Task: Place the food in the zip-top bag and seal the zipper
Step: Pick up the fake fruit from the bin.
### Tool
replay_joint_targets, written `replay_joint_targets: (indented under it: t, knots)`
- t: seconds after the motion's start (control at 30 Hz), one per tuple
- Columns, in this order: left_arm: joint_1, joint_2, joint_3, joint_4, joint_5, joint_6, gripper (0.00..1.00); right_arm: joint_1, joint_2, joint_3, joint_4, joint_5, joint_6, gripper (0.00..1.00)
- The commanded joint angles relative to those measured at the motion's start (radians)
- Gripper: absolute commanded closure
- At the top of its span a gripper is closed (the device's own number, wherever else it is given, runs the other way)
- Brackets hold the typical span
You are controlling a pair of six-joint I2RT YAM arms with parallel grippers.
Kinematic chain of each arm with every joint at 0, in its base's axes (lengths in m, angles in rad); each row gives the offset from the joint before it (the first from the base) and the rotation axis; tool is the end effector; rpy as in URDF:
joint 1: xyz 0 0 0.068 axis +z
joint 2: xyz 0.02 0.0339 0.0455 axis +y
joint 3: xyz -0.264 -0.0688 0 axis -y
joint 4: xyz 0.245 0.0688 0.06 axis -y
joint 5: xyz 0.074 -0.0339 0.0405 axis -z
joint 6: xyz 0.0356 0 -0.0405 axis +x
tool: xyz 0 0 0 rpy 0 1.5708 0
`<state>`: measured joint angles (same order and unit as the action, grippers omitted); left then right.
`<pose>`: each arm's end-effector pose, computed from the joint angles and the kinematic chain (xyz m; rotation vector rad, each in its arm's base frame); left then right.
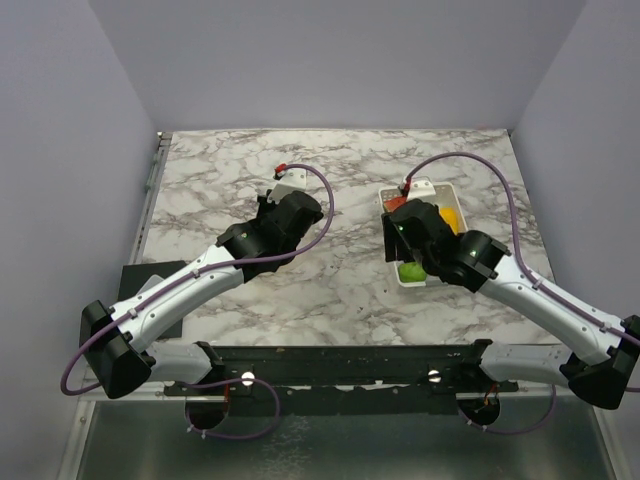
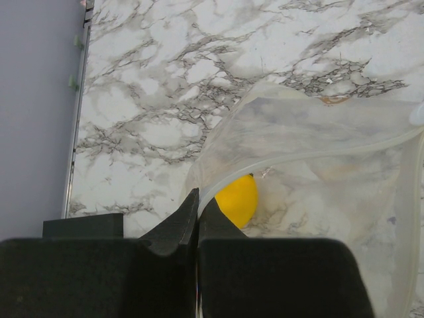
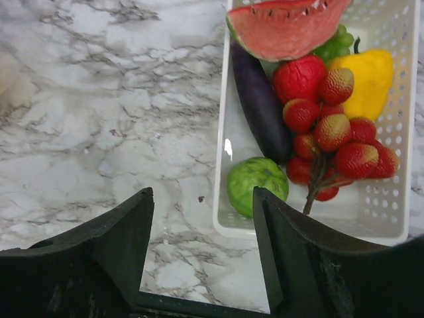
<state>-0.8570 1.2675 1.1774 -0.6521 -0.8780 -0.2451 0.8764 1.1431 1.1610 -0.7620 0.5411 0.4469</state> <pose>0.1921 -0.1800 0.3378 0.2077 2.0230 0.3382 0.1621 0.1660 0.3473 -0.2051 2.1827 0.1103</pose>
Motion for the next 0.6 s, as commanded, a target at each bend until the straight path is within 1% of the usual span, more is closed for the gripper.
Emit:
replay_joint_targets:
  t: [0.0,0.13,0.27,0.4,0.5,0.57]
  knots:
    - [0.004,-0.008,-0.010,0.009,0.017,0.005,1.00,-0.008,-0.007,-0.029,-0.160,0.042,0.062,0.34]
    - [0.004,-0.009,-0.010,0.009,0.016,0.005,1.00,-0.025,-0.008,-0.061,-0.201,0.032,0.097,0.39]
    - [0.004,-0.012,-0.010,0.009,0.018,0.006,1.00,-0.061,-0.012,-0.103,-0.168,-0.046,0.091,0.44]
    - [0.003,-0.014,-0.010,0.009,0.021,0.005,1.00,-0.140,0.006,-0.145,-0.129,-0.102,0.069,0.51]
    - [0.004,-0.017,-0.010,0.011,0.023,0.004,1.00,-0.186,0.010,-0.168,-0.078,-0.152,0.045,0.52]
    - [0.004,-0.018,-0.010,0.011,0.022,0.005,1.00,-0.213,0.026,-0.176,-0.057,-0.177,0.033,0.50]
